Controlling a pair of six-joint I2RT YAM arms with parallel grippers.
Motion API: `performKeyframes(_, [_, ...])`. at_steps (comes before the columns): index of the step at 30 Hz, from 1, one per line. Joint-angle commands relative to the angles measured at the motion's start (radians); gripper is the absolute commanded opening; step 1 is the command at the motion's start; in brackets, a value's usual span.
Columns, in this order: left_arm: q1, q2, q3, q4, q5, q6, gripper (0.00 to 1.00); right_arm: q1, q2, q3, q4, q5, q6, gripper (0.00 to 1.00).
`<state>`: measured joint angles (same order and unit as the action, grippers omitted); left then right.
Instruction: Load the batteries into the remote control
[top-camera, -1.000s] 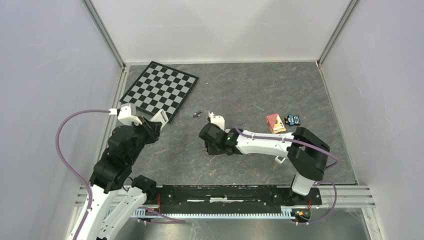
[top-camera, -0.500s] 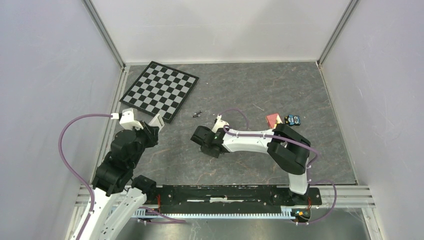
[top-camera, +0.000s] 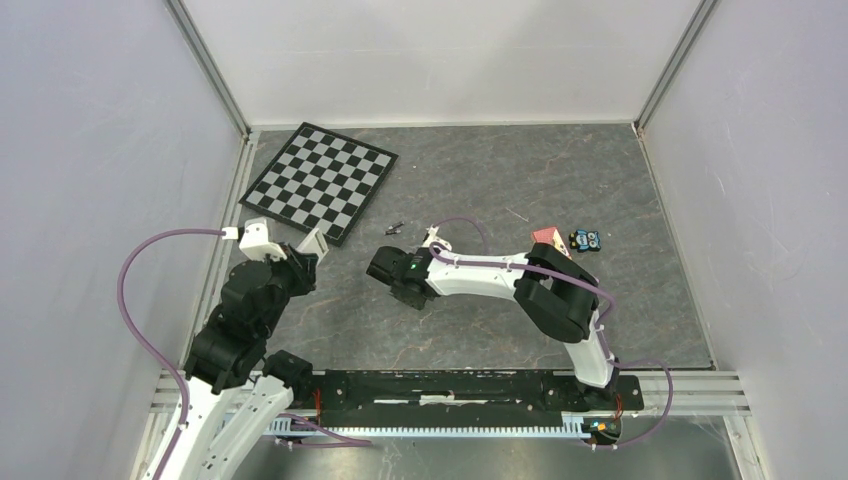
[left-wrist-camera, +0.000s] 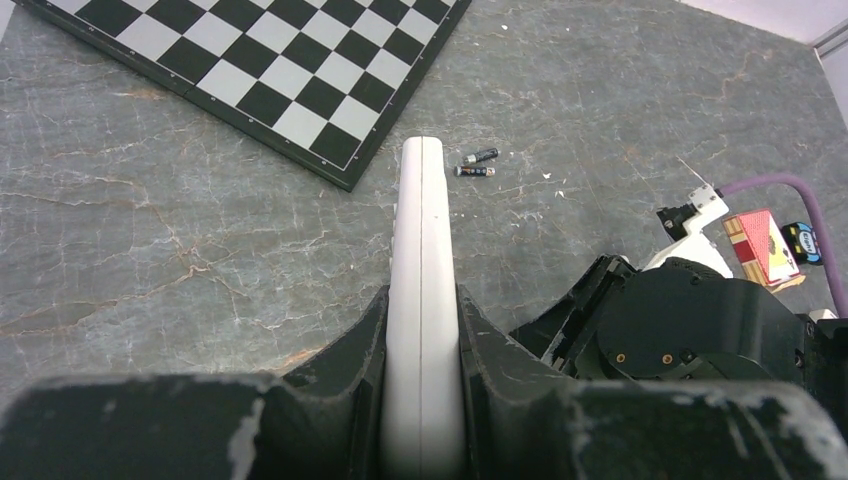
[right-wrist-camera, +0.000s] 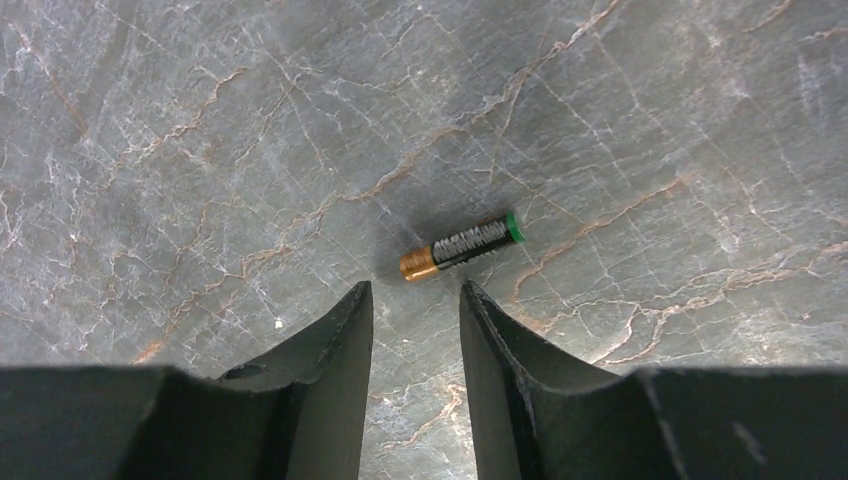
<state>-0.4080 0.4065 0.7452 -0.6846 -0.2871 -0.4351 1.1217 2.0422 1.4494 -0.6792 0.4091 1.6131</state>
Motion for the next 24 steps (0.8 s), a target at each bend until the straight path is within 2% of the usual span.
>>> performKeyframes(1, [-0.001,-0.005,0.0,0.042,-0.012,0.046,0.02,-0.005,0.033,-0.009,-0.118,0.021,0.073,0.42])
performKeyframes(6, [0.0,-0.001,-0.001,0.042,-0.006,0.046,0.02,-0.028,0.025,-0.044,-0.126,0.023,0.105,0.44])
performKeyframes(10, [0.0,0.004,-0.004,0.041,-0.001,0.044,0.02,-0.073,0.037,-0.035,-0.094,0.028,0.078,0.52])
performKeyframes(13, [0.0,0.014,-0.003,0.042,0.003,0.046,0.02,-0.101,0.045,-0.018,-0.109,0.033,0.072,0.53])
performKeyframes(19, [0.0,0.028,-0.001,0.046,0.003,0.051,0.02,-0.12,0.047,-0.033,-0.107,-0.001,0.079,0.49])
performKeyframes(24, [0.0,0.026,-0.004,0.046,0.007,0.05,0.02,-0.12,0.081,-0.011,-0.081,-0.019,0.013,0.46])
